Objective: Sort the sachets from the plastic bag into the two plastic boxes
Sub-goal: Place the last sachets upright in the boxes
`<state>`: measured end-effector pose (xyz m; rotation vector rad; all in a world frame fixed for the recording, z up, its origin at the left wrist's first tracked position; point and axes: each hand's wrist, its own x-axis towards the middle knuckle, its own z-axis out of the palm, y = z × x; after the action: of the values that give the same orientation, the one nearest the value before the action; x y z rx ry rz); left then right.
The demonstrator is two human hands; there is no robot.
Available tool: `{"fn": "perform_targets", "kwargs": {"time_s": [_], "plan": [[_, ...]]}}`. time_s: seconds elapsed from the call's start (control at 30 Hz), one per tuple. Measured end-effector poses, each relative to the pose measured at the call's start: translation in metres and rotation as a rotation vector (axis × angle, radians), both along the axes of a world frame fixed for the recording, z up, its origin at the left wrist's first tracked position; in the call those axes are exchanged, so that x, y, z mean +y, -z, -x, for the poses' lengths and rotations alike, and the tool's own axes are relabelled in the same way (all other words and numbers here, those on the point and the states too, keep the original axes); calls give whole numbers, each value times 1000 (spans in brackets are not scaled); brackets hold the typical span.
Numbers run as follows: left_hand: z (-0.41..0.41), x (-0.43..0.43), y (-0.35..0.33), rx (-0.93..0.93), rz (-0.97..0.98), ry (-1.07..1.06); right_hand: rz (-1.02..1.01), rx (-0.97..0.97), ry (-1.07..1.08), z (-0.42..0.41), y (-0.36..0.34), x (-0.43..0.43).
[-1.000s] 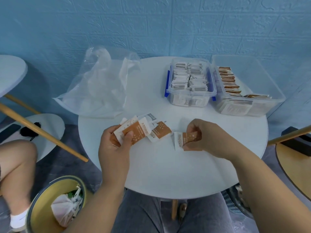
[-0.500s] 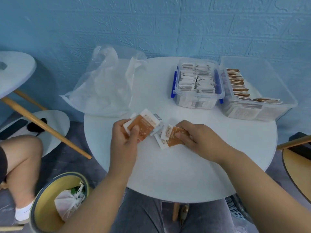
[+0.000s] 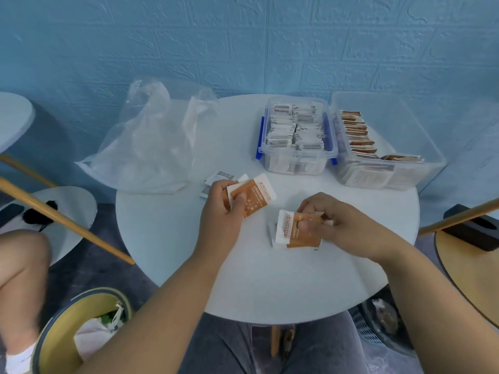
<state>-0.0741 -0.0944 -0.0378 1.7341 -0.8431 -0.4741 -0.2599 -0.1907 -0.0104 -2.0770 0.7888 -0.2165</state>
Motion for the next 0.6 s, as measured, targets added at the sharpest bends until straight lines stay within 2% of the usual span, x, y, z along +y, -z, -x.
{"fn": "perform_targets", "kwargs": {"time_s": [0.07, 0.17, 0.37, 0.43, 0.53, 0.6], "plan": [[7, 7, 1, 8, 2, 7, 18, 71, -30, -4, -5, -1], [11, 13, 1, 15, 0, 25, 209, 273, -79, -13, -1, -1], [12, 12, 1, -40, -11, 41, 259, 342, -19, -14, 6, 6], [13, 11, 2, -55, -16, 48, 223, 291, -31, -13, 5, 9], [15, 8, 4, -64, -18, 70, 82, 129, -27, -10, 2, 14], [20, 5, 3, -59, -8, 103, 59, 18, 0, -9, 2, 15]]}}
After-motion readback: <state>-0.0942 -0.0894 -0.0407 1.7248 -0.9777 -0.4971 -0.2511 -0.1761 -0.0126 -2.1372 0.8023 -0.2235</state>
